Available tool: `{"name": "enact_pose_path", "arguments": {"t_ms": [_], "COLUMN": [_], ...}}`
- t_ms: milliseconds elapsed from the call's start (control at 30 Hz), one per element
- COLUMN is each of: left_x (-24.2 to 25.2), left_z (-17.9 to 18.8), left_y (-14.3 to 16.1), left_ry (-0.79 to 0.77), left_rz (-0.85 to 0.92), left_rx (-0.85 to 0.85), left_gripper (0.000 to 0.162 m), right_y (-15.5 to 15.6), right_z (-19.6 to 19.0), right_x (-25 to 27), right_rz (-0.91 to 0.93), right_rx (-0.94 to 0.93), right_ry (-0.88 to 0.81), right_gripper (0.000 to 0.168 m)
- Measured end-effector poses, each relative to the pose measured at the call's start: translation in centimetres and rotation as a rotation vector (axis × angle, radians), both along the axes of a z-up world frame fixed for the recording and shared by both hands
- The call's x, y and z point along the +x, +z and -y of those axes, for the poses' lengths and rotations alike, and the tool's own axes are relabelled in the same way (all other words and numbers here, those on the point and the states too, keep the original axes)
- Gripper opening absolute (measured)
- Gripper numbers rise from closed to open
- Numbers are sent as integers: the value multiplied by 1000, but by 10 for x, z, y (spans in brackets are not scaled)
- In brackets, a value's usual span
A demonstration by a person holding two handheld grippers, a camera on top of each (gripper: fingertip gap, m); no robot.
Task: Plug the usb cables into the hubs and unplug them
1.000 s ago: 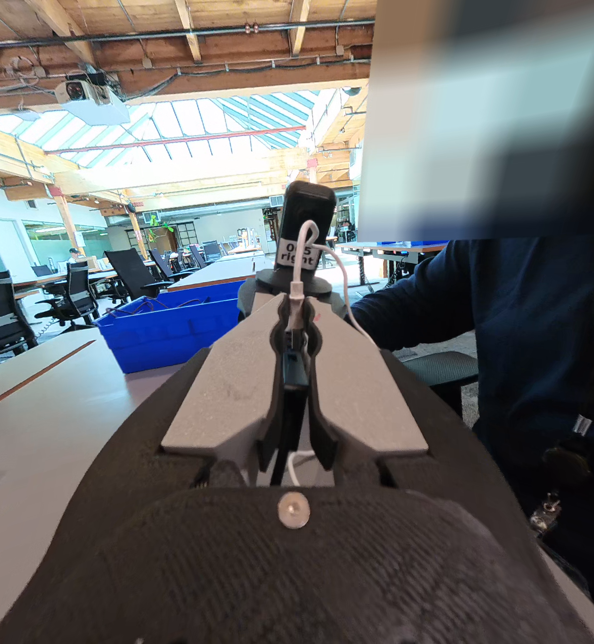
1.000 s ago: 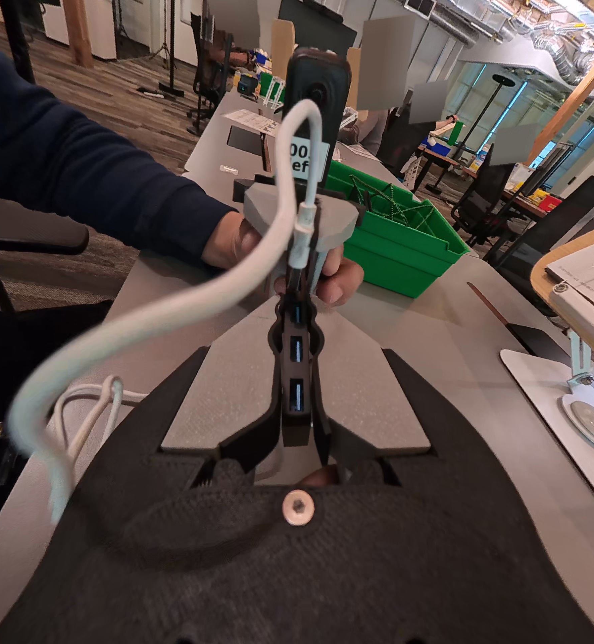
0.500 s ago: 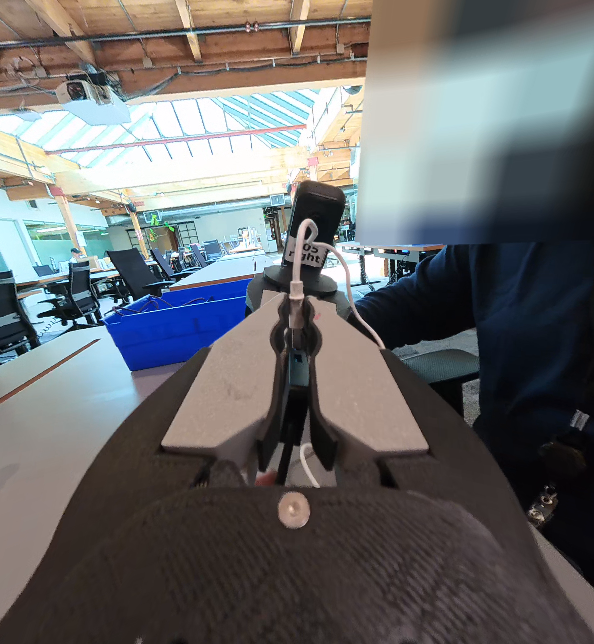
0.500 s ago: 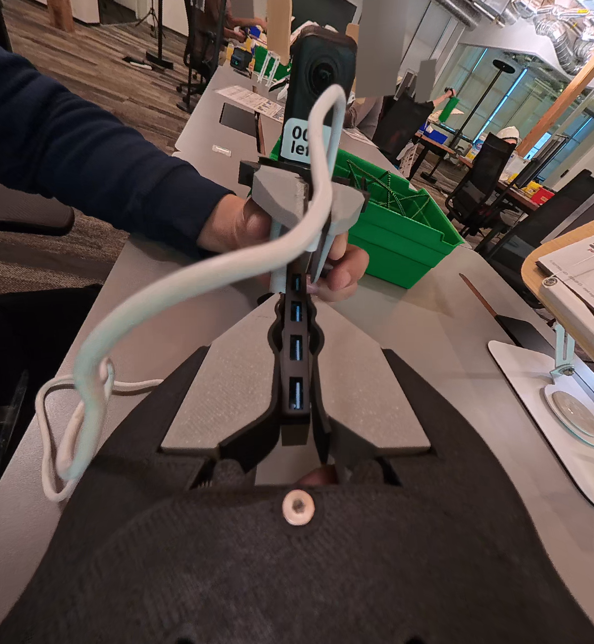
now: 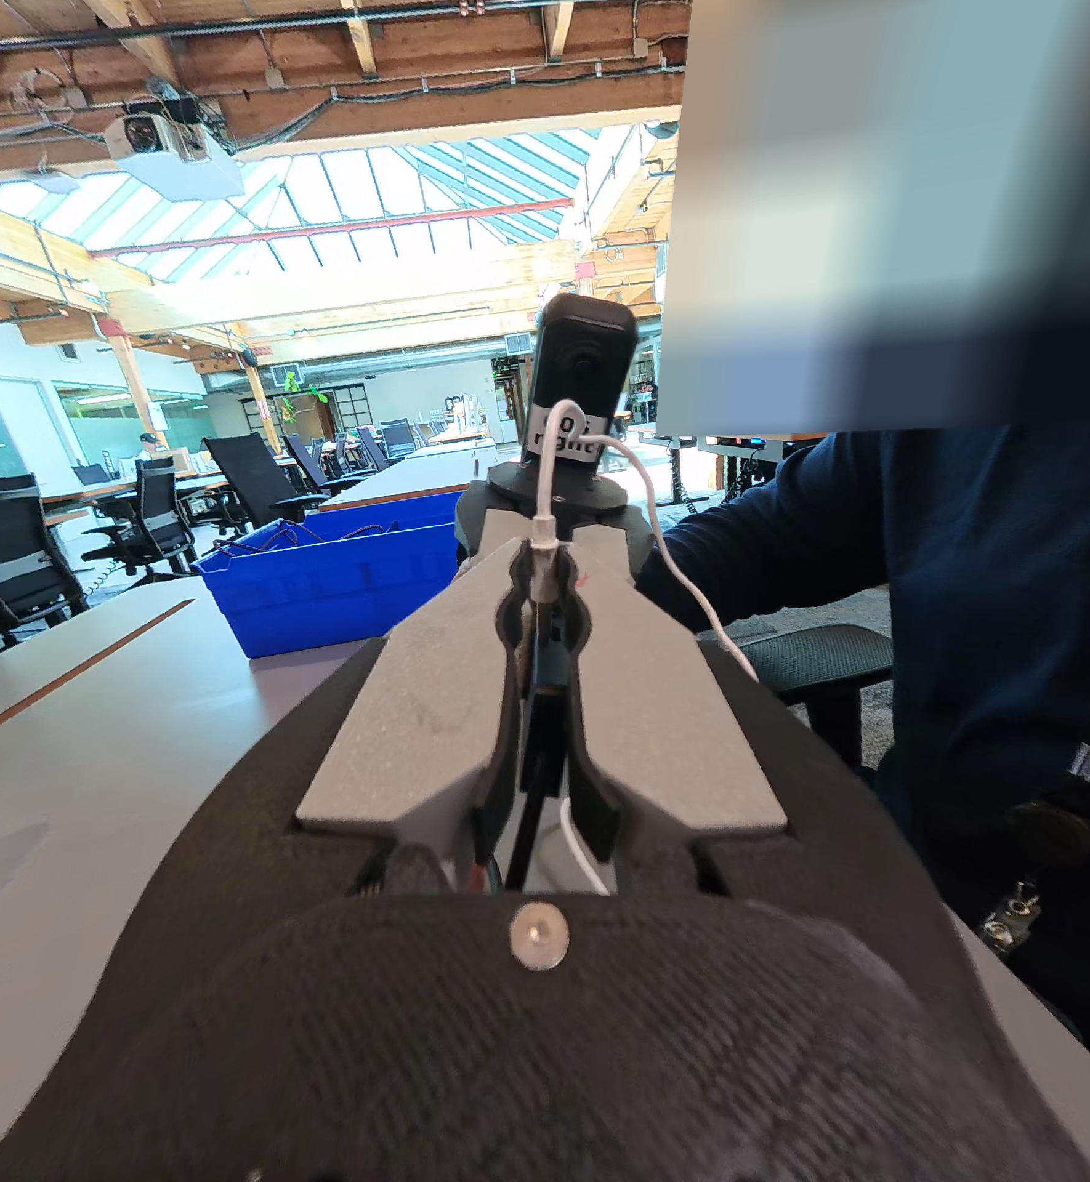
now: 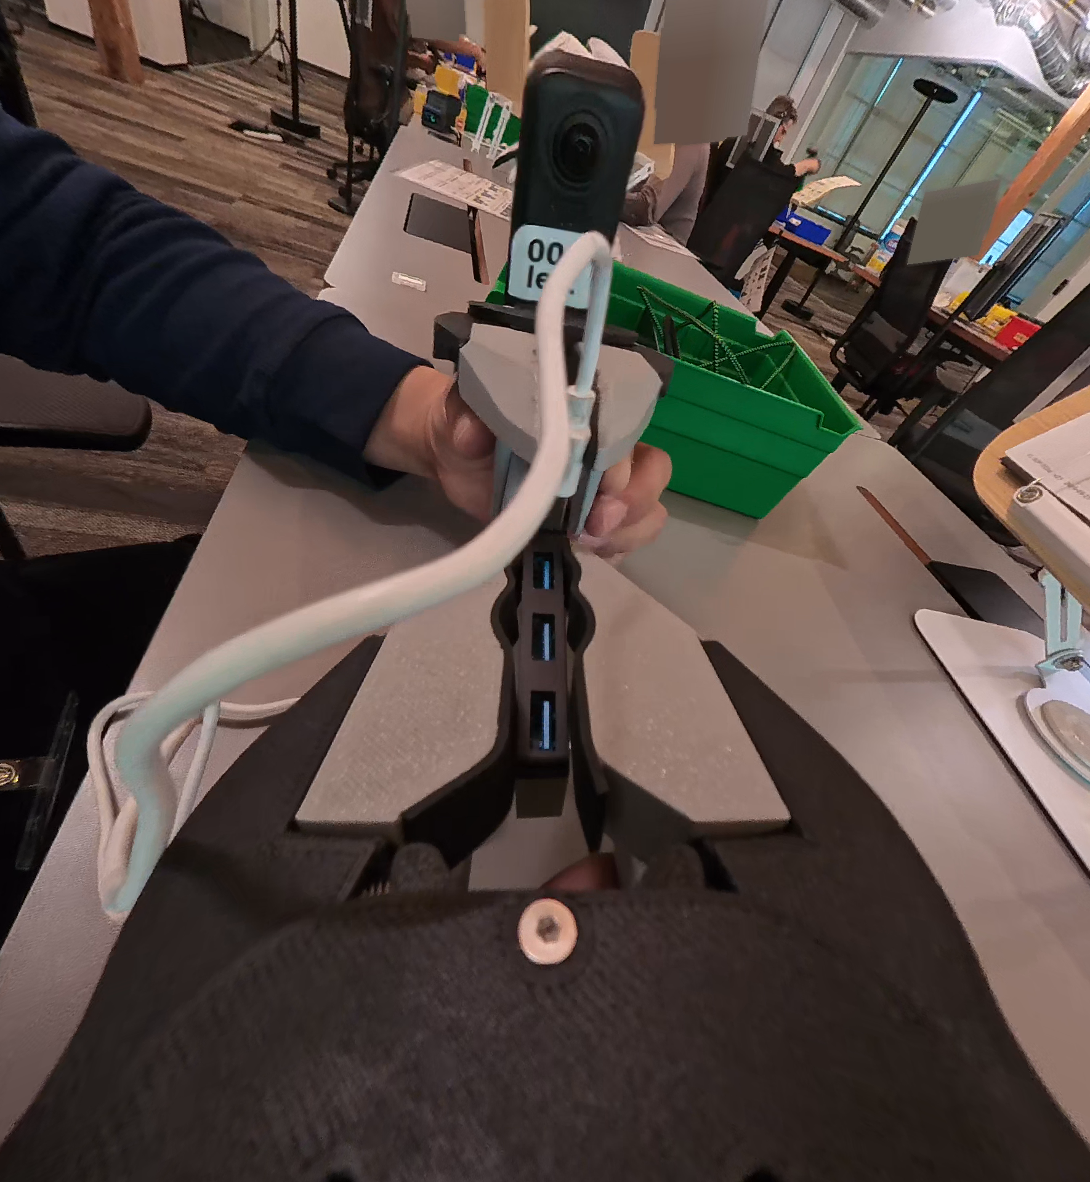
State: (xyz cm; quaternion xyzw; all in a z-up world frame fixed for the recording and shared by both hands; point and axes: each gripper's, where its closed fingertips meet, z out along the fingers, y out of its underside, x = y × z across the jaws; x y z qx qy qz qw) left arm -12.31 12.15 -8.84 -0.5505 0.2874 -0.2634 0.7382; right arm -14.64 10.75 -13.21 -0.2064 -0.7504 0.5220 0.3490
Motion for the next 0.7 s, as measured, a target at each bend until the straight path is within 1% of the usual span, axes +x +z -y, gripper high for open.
{"name": "enact_pose_path", "arguments": {"t_ms": [333, 400, 567, 700], "left_x": [1, 2, 5, 7], "left_z": [-2, 0, 4, 6], "left_y": [-3, -2, 1, -4], "left_ry": [24, 3, -34, -44], "left_rz": [-33, -19, 2, -44], "left_rx": [-19, -32, -25, -38], "left_gripper": [4, 4, 4, 3], "right_y": [3, 4, 8, 4], "right_z": [-3, -2, 3, 4], "right_x": [0, 0, 2, 5], "right_rz": [-31, -39, -16, -2], "right_rx": [18, 17, -55, -31], "right_ry": [-37, -44, -15, 10], "right_gripper": [7, 7, 6, 6]}}
